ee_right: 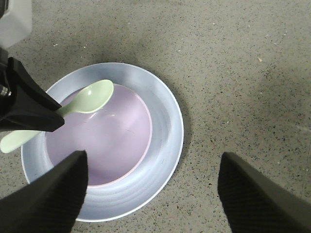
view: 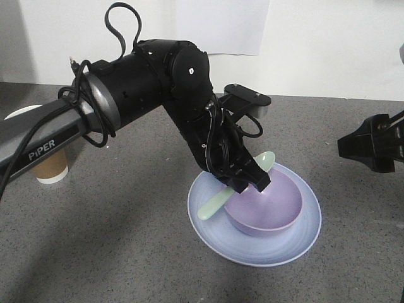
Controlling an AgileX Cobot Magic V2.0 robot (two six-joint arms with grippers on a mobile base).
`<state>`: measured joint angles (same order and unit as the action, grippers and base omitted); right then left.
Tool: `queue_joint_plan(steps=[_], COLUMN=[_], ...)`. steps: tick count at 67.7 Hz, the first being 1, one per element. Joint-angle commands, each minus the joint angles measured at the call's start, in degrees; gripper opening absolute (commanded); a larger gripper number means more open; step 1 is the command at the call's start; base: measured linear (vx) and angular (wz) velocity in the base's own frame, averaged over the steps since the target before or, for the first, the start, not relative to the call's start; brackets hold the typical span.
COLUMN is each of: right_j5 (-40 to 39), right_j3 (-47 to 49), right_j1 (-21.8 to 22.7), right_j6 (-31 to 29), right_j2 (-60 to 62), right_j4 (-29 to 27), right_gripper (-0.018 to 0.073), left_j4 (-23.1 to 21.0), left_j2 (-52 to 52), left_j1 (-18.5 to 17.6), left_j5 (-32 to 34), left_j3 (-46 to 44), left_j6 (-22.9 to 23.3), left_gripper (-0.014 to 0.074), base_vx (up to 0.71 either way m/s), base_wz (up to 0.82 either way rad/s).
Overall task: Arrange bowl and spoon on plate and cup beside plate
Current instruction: 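Lower the spoon into the bowl and open the left gripper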
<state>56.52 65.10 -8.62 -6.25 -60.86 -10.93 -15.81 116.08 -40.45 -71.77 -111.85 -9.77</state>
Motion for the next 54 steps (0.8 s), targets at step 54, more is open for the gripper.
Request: queue_joint_plan(steps=[54], right_j5=[-3.5], right_j3=[1.3], right_j1=[0.4], right_j6=[-0.4], right_j2=[0.9], right_j4=[-0.2], right_gripper=[0.0545], left_j4=[-3.1], left_j2=[-2.1], left_j1=[-0.4], left_j5=[0.0], left_j3=[-1.7], left_j6=[0.3], left_gripper=[0.0078], base_vx=[0.00], base_wz=[0.00])
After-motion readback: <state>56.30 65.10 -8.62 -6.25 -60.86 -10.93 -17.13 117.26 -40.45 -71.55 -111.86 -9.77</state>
